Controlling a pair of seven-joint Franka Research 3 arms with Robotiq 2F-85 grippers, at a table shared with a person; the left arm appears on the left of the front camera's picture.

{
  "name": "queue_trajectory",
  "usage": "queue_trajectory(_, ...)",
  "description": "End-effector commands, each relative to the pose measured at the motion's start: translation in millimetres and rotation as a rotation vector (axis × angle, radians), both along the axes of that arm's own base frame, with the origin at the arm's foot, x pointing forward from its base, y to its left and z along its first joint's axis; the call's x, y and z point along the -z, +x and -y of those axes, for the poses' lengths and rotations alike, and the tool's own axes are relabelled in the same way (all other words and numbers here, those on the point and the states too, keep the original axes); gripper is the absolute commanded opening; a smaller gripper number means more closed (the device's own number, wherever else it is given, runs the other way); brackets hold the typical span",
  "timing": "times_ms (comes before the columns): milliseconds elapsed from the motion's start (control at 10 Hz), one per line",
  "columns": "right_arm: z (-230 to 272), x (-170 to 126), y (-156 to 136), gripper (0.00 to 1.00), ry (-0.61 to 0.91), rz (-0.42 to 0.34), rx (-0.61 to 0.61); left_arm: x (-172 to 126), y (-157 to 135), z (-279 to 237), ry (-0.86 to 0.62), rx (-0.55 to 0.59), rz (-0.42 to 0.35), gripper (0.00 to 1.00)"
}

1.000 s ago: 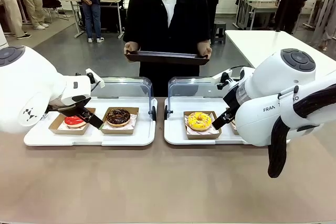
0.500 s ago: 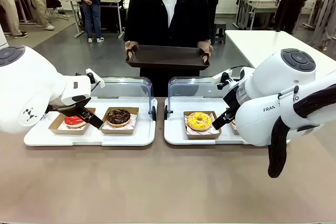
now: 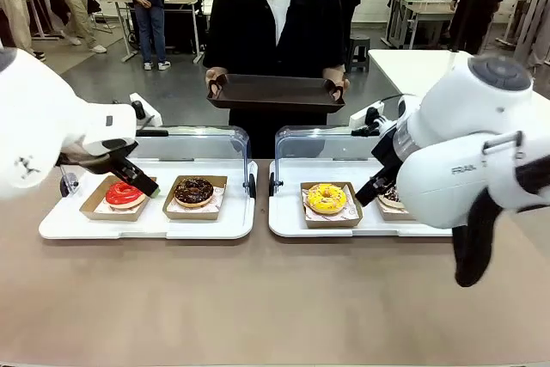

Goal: Provide the desired donut to the person.
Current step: Pick up and lift the Paper togo box containing the Donut pointed at by the person.

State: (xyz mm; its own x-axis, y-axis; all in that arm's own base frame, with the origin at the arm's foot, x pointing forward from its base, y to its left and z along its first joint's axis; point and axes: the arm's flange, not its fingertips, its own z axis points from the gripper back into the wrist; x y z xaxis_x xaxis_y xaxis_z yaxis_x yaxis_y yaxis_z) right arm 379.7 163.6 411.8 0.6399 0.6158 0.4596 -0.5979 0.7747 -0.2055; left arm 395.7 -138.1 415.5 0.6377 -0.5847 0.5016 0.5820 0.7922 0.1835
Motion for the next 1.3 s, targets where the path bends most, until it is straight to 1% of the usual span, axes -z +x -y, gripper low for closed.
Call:
queue_trajectory(0,7,-23,-82,1.00,-0.099,-0.028,0.043,-22,-58,-25,0.017,0.055,-0.020,1.00)
queue_trajectory(100,8,-37,-107,1.00,-0.138,-0.034,0.045,-34,-74,-28,0.017,0.080,-0.048,1.00)
queue_trajectory(200,9,-48,-129,1.00,-0.156,-0.024,0.039,-41,-93,-29,0.032,0.085,-0.057,1.00)
queue_trajectory(300,11,-59,-144,1.00,-0.175,0.002,0.046,-47,-106,-31,0.054,0.082,-0.062,1.00)
queue_trajectory(400,16,-77,-157,1.00,-0.156,0.047,0.079,-57,-118,-35,0.081,0.076,-0.062,1.00)
queue_trajectory(500,24,-99,-167,1.00,-0.116,0.109,0.117,-67,-125,-41,0.083,0.062,-0.052,1.00)
queue_trajectory(600,31,-114,-172,1.00,-0.081,0.152,0.134,-76,-130,-47,0.065,0.034,-0.038,1.00)
queue_trajectory(700,39,-121,-171,1.00,-0.058,0.164,0.147,-83,-127,-53,0.040,-0.003,-0.025,1.00)
queue_trajectory(800,43,-118,-158,1.00,-0.095,0.177,0.183,-84,-117,-52,0.045,-0.018,-0.023,1.00)
queue_trajectory(900,13,-163,-156,1.00,-0.079,0.144,0.118,-120,-94,-33,0.043,0.042,-0.050,1.00)
queue_trajectory(1200,13,-163,-156,1.00,-0.079,0.144,0.118,-120,-94,-33,0.043,0.042,-0.050,1.00)
